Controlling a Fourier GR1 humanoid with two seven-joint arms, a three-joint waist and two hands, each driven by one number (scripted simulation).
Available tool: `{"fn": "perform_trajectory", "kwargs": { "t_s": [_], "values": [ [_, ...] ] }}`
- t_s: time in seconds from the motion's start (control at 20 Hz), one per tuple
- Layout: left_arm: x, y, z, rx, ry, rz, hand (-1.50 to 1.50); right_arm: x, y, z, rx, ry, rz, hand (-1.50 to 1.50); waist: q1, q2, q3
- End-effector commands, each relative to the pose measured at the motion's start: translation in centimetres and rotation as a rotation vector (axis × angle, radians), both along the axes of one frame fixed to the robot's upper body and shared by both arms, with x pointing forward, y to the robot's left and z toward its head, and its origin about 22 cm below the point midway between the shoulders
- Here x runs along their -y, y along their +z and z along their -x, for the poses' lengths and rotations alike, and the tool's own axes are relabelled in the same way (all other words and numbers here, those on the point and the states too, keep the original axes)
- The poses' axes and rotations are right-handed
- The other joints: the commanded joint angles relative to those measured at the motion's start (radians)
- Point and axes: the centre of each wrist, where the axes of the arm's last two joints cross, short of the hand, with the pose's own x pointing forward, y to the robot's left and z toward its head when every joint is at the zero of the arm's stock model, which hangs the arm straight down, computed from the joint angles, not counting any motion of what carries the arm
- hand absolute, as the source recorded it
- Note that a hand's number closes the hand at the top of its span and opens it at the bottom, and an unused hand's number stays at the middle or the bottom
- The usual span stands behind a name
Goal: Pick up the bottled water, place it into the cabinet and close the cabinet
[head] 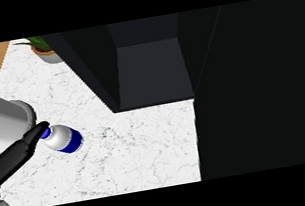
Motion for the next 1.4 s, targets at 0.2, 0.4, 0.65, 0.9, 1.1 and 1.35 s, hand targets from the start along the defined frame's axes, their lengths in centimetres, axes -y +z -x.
{"fn": "perform_trajectory", "kwargs": {
  "t_s": [0.2, 0.4, 0.65, 0.9, 1.1, 1.35],
  "values": [
    [4.0, 1.1, 0.2, -0.034, 0.133, 0.08, -1.5, 0.3, 1.8, 6.0, -0.034, 0.096, -0.004, -1.5, 0.001, -0.001, 0.0],
    [4.1, -0.8, 0.9, -0.153, 0.18, 0.063, -1.5, -0.3, 2.3, 7.8, -0.039, 0.076, -0.019, -1.5, 0.002, -0.002, 0.0],
    [3.6, -2.6, 3.0, -0.216, 0.217, 0.105, -1.5, -0.6, 3.4, 9.3, -0.028, 0.077, -0.022, -1.5, 0.006, -0.002, -0.003],
    [3.1, -3.6, 1.4, -0.24, 0.226, 0.148, -1.5, -0.1, 2.4, 9.9, -0.033, 0.086, -0.018, -1.5, 0.001, -0.001, -0.002],
    [0.4, -5.7, 1.7, -0.291, 0.198, 0.208, -1.5, -0.2, 3.1, 10.8, -0.035, 0.077, 0.002, -1.5, 0.003, -0.001, -0.003],
    [-0.3, -9.4, 1.3, -0.328, 0.169, 0.309, -1.5, 0.0, 2.1, 11.3, -0.034, 0.066, -0.013, -1.5, -0.001, -0.002, -0.003]
  ]
}}
